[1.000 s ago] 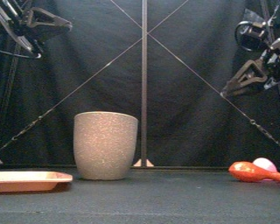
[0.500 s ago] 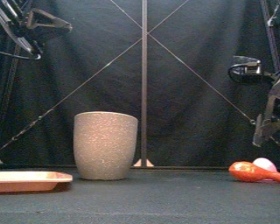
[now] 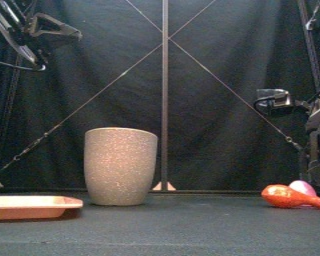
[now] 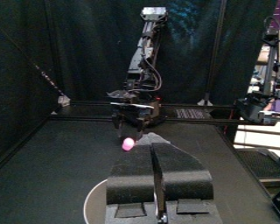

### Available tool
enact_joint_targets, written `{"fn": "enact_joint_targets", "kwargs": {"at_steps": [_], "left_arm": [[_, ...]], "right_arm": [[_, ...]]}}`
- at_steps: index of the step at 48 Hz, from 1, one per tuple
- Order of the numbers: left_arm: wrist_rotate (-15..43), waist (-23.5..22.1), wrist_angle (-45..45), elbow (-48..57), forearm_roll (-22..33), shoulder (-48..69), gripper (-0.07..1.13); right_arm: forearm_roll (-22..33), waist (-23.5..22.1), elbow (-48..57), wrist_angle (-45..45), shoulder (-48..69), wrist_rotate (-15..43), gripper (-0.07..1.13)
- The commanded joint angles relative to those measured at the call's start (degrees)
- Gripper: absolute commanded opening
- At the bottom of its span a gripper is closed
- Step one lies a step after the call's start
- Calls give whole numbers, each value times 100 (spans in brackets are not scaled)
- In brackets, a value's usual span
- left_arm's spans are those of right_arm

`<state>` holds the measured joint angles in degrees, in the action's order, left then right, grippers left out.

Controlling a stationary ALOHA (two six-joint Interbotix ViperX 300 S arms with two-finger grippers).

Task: Pick the pink ball then place it in the grey bowl
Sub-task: Pick the pink ball

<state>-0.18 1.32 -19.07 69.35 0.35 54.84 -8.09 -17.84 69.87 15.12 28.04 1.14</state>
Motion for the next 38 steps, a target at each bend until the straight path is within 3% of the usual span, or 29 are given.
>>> {"fn": "enact_joint_targets", "kwargs": {"at_steps": [1, 20, 38], "left_arm": [[9, 26, -53, -53, 0, -26, -1], [9, 53, -53, 0, 0, -26, -1], [0, 141, -53, 53, 9, -26, -1]], "right_arm": [[26, -26, -220, -132, -211, -9, 106], [141, -211, -378, -132, -686, 0, 101], [105, -176, -501, -167, -703, 0, 78]]}}
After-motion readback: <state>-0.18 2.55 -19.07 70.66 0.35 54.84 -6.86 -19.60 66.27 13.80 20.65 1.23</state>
